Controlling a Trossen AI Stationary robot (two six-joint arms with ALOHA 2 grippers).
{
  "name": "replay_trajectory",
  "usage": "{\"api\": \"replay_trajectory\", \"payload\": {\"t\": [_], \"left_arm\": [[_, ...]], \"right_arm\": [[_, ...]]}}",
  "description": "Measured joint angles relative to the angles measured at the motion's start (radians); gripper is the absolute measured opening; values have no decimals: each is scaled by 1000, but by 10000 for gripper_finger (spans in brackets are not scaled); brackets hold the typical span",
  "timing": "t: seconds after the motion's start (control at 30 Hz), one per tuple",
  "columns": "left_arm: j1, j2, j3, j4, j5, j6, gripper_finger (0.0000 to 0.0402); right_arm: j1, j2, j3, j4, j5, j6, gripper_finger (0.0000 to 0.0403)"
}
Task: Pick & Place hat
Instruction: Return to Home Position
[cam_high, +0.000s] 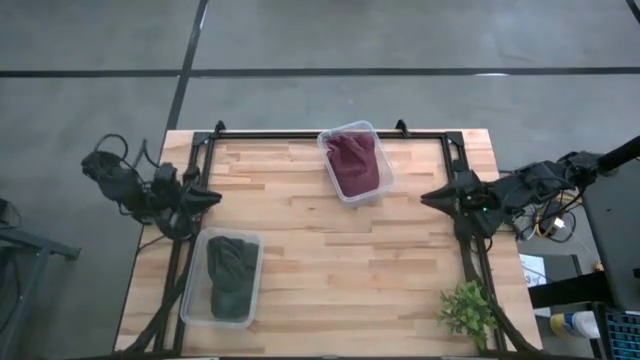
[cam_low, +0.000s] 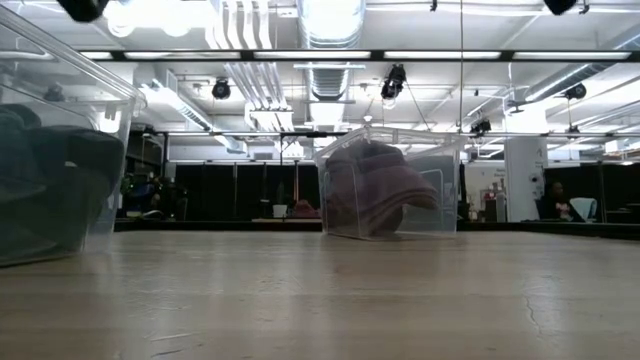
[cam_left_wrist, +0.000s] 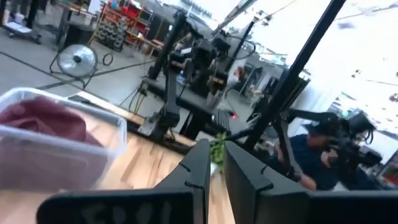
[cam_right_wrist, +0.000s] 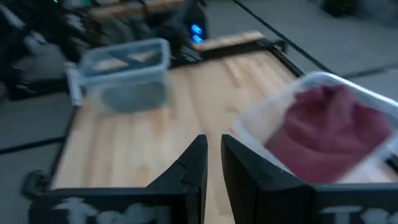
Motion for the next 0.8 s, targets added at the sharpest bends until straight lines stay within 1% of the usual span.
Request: {"api": "replay_trajectory", "payload": {"t": [0.07, 0.17, 0.27, 0.37, 0.4, 0.53, 0.57, 0.6, 0.7, 0.8], "left_arm": [[1, -17, -56, 19, 0, -3, 39], [0, -47, -116, 38, -23, -19, 39], [0, -76, -176, 34, -37, -20, 39], [1, -103, -227, 45, -49, -27, 39], [0, -108, -246, 35, -47, -55, 39], [0, -132, -287, 37, -45, -251, 39], [0, -139, -293, 36, -42, -261, 39], [1, -144, -296, 42, -22, -231, 39], [0, -162, -309, 55, 100, -85, 39], [1, -182, -335, 174, 174, 50, 39]], "right_arm": [[1, -75, -77, 64, -33, -15, 43], [0, -177, -164, 103, -39, -14, 43], [0, -269, -221, 100, -36, -14, 43], [0, -347, -252, 49, -37, -8, 43], [0, -369, -258, 33, -36, 4, 43], [0, -458, -286, 18, -32, 113, 43], [0, -479, -292, 19, -32, 111, 43], [0, -499, -300, 17, -42, 89, 43], [0, -547, -325, 15, -114, 27, 43], [0, -599, -346, 18, -135, 22, 43]]}}
